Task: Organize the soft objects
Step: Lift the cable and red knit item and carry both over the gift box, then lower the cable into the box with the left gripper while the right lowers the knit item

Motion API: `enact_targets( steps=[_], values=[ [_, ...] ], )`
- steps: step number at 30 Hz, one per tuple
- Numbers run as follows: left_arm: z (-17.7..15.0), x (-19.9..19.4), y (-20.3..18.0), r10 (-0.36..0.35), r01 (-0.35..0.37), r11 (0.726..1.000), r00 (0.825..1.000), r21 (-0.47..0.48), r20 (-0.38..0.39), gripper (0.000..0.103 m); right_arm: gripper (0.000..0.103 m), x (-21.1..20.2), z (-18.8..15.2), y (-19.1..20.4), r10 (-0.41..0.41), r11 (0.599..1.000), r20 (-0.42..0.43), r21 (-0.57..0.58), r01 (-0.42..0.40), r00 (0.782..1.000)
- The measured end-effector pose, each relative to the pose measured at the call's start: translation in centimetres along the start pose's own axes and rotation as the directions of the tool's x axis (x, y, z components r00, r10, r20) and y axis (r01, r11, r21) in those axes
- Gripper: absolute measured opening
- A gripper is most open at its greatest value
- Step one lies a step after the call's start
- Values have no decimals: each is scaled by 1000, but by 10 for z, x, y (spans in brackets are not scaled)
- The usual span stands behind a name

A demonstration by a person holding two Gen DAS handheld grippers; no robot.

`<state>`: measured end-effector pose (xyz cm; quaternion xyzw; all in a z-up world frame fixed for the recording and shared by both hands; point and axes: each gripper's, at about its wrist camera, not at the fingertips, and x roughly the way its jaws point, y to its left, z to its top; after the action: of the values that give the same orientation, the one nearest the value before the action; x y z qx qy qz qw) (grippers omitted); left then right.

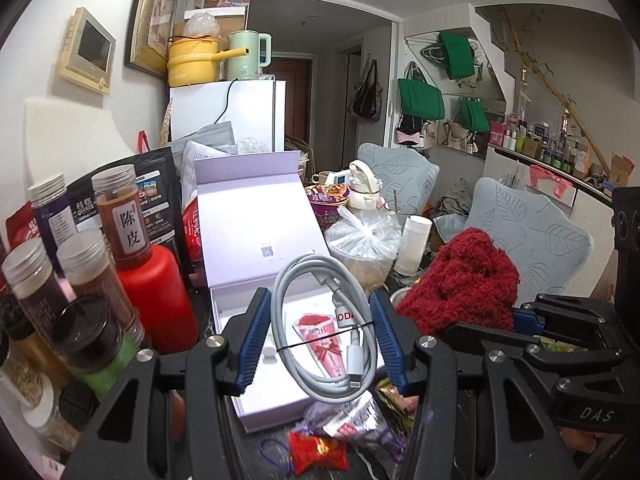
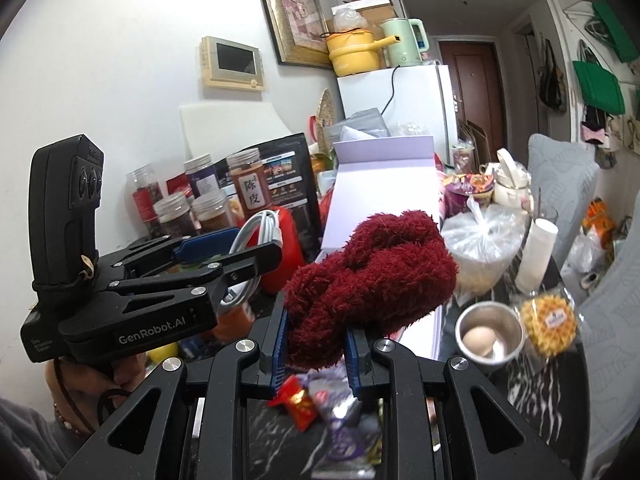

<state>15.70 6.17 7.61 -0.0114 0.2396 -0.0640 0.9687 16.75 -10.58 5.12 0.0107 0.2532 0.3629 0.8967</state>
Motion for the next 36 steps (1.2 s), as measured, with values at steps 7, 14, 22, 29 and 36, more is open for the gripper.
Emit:
enact_targets(
  steps=[7, 14, 22, 29, 36],
  values=[
    [16, 29, 9, 26, -26, 1000, 1000, 8, 0, 50, 24, 25, 21, -19, -17, 999, -4, -27, 17, 1000],
    [33, 57, 19, 58, -58, 998, 998, -8, 11, 50, 24, 49, 42, -30, -45, 997, 5, -57, 45, 999],
    [47, 91, 31, 134, -134, 991, 991, -21, -1, 50, 24, 81, 60, -45, -41, 998, -12, -46, 41, 999],
    [42, 121, 51, 152, -155, 986, 987, -63, -45, 50, 24, 116, 61, -58, -40, 999, -66, -28, 38, 997],
    [31, 148, 61, 179, -186, 981, 978, -57, -110, 50, 24, 149, 53, -68, -33, 999, -127, -5, 32, 991]
  ],
)
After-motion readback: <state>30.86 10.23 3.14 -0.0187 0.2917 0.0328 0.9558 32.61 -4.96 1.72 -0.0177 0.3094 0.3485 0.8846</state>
